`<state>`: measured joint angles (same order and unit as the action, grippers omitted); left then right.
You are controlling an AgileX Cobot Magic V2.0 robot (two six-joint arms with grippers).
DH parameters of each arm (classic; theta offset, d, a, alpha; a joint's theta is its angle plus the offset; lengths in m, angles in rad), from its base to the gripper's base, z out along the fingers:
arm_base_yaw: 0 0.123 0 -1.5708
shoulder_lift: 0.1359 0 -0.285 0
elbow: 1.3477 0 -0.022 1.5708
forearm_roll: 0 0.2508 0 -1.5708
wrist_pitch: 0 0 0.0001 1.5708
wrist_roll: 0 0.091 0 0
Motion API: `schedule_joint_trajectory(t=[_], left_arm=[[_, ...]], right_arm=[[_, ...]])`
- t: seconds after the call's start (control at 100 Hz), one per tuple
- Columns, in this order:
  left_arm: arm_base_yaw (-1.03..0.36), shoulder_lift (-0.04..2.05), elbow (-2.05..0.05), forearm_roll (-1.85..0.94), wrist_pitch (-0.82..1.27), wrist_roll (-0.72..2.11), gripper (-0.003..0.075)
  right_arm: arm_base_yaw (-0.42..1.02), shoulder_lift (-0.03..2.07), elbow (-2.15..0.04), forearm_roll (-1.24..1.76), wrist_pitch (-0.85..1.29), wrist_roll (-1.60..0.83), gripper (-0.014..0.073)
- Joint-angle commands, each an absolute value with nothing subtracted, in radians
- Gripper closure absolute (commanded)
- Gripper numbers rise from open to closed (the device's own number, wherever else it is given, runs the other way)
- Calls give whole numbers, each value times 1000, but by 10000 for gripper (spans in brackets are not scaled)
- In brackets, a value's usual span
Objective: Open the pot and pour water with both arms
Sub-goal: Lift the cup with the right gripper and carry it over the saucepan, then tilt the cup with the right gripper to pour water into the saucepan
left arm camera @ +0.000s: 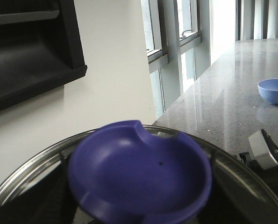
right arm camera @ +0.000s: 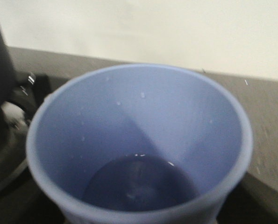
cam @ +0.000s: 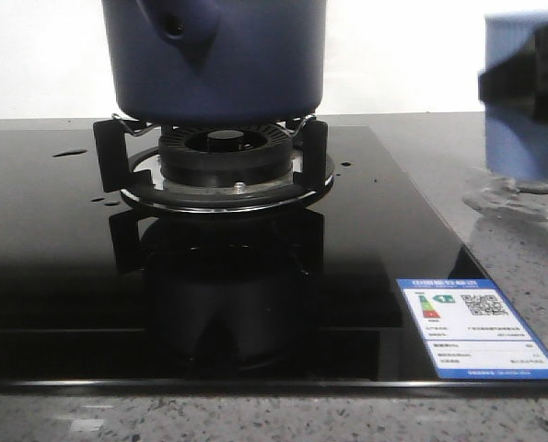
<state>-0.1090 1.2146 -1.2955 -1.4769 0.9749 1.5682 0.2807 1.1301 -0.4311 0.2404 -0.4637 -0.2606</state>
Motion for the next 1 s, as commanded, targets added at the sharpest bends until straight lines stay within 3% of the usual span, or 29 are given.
schedule_joint_trajectory(t=[0.0, 0.48, 0.99], left_arm=[[-108, 1169, -1331, -1556, 958, 1549, 414], [-108, 1105, -1320, -1495, 928, 1451, 414], [-108, 1105, -1320, -1530, 901, 1451, 414]], right_arm=[[280, 1074, -539, 180, -476, -259, 275], [361, 1149, -1076, -40, 33, -261, 275], [448, 1347, -1314, -185, 168, -340, 275]])
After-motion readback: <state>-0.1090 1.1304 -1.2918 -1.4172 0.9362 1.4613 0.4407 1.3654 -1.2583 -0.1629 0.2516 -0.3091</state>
